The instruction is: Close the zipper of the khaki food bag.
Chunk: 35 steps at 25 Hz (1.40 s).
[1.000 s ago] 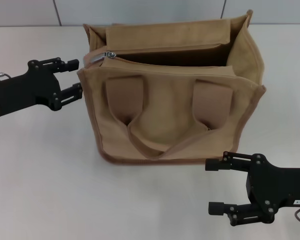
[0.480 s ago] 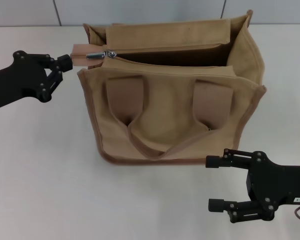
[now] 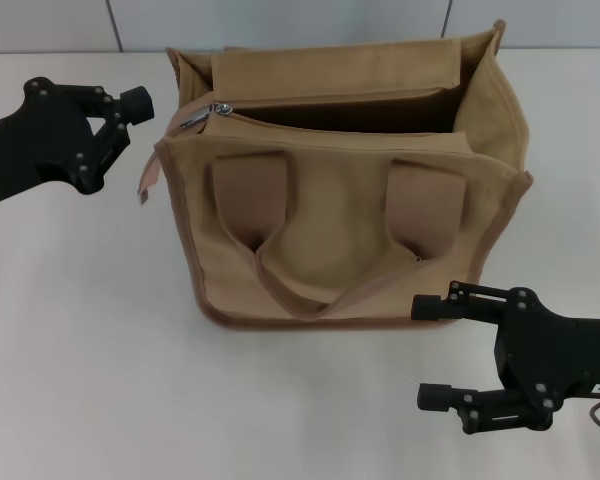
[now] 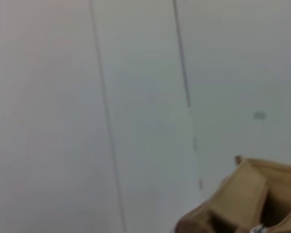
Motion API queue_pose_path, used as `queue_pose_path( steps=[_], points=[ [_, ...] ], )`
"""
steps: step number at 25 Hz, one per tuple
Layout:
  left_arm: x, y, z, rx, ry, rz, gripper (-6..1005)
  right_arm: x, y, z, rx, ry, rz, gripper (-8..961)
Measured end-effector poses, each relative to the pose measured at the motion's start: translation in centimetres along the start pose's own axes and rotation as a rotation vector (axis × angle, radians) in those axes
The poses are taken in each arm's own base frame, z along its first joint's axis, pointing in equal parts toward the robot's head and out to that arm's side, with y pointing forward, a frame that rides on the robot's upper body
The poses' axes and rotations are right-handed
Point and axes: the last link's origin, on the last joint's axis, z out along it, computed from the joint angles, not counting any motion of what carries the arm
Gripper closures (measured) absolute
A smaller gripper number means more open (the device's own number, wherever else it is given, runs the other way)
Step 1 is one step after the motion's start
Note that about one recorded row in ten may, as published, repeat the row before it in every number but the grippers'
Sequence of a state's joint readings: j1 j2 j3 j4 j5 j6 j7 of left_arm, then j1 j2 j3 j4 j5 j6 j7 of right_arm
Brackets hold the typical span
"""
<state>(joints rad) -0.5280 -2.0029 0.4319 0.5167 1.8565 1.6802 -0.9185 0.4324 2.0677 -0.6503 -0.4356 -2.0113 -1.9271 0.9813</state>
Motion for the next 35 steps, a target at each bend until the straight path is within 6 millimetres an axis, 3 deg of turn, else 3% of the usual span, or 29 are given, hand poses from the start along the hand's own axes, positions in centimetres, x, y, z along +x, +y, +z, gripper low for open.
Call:
queue_pose_path(
  steps=[5,10,14,16,22,28,35],
  points=[
    [-0.7,-0.8,-0.9,0.059,-0.054,-0.035,1001,0.0,0.2,-0.1,-0.004,-0.006,0.003,122],
    [-0.7,0.0,-2.9,0.042,-0.037,-0.08,1000,0.2,0.3,0.1,0.0,-0.006,0.007,122],
    [-1.1,0.4,-3.4,0.049,-0.045,-0.101,1000,0.2,0.2,0.0,0.001,-0.006,0.01,123],
    [-1.4,0.6,-3.1,0.035,-0.062,-0.105,870,0.2,0.3,0.0,-0.001,-0.007,0.012,123],
    [-2.1,1.1,-1.8,-0.004,-0.107,-0.091,645,0.2,0.3,0.0,-0.004,-0.005,0.015,123],
    [-2.8,0.9,0.7,-0.018,-0.168,-0.061,506,0.2,0.3,0.0,-0.005,-0.004,0.016,123],
    [-3.1,0.7,1.8,-0.009,-0.196,-0.021,364,0.4,0.5,0.1,-0.004,-0.008,0.026,123]
  ],
)
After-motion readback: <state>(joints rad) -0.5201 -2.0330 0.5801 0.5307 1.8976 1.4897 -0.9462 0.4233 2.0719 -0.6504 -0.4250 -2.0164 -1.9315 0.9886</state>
